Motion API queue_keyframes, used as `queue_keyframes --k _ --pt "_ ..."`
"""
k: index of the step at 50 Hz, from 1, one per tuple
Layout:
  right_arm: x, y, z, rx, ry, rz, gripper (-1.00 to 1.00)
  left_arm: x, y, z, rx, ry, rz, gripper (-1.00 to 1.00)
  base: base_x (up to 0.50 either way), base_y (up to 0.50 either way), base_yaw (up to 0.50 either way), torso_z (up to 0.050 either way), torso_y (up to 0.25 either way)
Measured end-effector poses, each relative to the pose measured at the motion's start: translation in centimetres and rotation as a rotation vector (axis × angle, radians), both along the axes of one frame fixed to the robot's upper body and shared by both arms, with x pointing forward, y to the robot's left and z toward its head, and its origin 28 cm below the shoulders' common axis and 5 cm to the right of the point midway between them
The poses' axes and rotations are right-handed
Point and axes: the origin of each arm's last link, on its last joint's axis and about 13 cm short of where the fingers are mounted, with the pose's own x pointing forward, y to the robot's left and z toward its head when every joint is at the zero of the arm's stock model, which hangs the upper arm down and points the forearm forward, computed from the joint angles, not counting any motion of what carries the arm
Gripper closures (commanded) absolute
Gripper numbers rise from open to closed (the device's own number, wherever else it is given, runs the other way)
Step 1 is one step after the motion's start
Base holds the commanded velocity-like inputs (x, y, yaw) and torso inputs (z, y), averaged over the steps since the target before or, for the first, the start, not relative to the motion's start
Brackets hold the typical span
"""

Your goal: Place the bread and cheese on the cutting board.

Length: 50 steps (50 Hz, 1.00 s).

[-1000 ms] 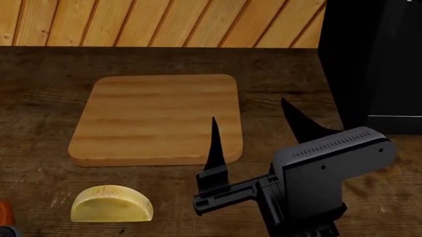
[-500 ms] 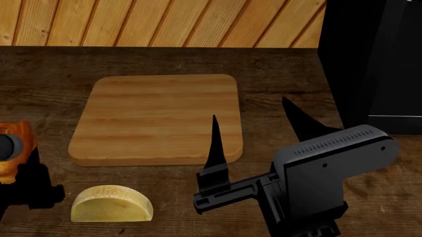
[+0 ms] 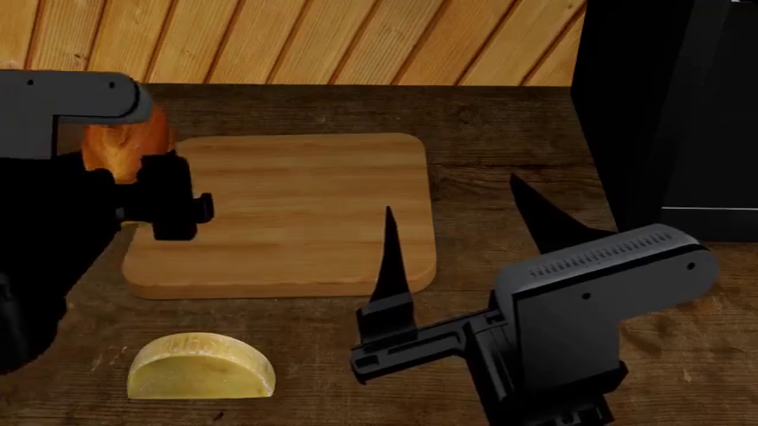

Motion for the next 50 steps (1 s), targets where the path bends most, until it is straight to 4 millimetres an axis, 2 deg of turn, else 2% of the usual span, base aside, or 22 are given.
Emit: queue_keyframes --k 12,21,32,50 --pt "0.2 -0.1 -0.2 0.001 0.005 -0.002 -1.0 3.8 -2.2 -1.2 0.021 0.034 -0.042 1.0 0.0 0.0 0.0 0.0 0.001" --pt "0.4 -0.3 -0.6 0.004 0.012 -0.002 -1.0 5.9 -3.4 -2.7 0.035 0.064 -0.056 1.0 0.0 0.0 0.0 0.0 0.0" --pt "0.5 -0.3 -0.7 0.005 0.016 0.0 -1.0 7.1 -3.2 -4.1 0.05 0.1 -0.036 1.0 0.0 0.0 0.0 0.0 0.001" --pt "0.6 -0.3 -0.9 0.003 0.024 0.003 -1.0 7.7 -2.8 -5.6 0.062 0.149 -0.009 1.0 0.0 0.0 0.0 0.0 0.0"
